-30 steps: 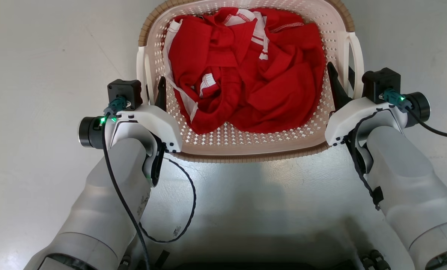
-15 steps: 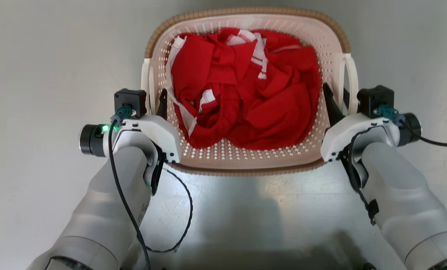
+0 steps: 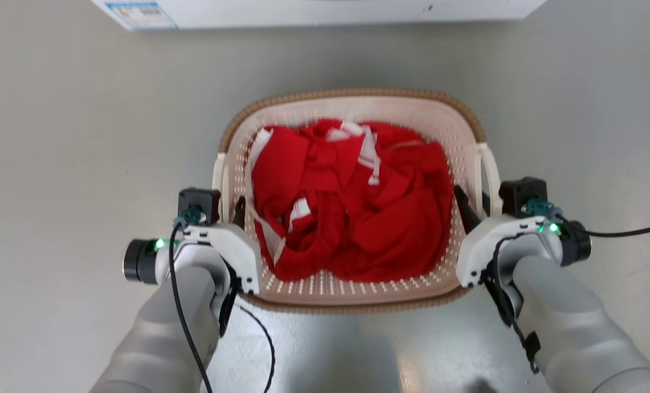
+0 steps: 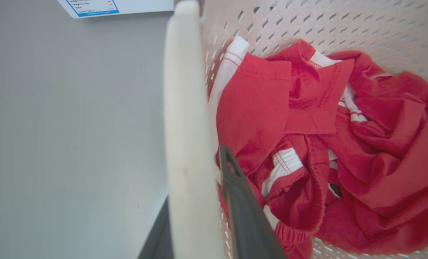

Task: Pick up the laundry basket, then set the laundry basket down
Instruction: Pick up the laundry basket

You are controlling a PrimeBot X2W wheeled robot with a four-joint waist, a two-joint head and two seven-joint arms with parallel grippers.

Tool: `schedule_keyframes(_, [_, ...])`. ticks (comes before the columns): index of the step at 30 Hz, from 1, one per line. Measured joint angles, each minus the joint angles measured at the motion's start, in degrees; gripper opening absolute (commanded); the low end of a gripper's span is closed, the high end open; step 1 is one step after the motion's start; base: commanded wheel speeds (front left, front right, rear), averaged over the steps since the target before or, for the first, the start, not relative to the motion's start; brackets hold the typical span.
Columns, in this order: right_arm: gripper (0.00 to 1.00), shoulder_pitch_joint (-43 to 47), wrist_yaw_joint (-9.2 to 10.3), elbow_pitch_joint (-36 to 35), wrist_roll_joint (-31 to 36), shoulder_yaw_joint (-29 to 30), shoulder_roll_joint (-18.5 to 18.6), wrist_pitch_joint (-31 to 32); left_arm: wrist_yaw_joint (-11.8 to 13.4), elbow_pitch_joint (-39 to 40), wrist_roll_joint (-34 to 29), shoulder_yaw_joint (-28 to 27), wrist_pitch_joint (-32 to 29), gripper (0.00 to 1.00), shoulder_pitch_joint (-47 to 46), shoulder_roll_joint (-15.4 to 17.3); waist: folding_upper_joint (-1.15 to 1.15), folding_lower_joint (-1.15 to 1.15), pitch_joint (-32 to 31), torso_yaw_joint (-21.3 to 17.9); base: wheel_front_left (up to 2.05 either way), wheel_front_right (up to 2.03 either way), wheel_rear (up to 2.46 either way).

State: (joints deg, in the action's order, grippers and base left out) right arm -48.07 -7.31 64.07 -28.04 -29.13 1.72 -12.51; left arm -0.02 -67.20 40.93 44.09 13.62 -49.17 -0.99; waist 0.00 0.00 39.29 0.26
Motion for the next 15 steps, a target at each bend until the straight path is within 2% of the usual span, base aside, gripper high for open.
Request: schedule_keyframes(15, [0.0,6.7,0.0,2.1,-7.0,-6.2,-0.8,4.9,-0.1,-1.4,4.0,4.3,-3.1,0.0,8.3,-0.3,0.0,0.0,-14.5,-0.3,0.0,0.0,0.0])
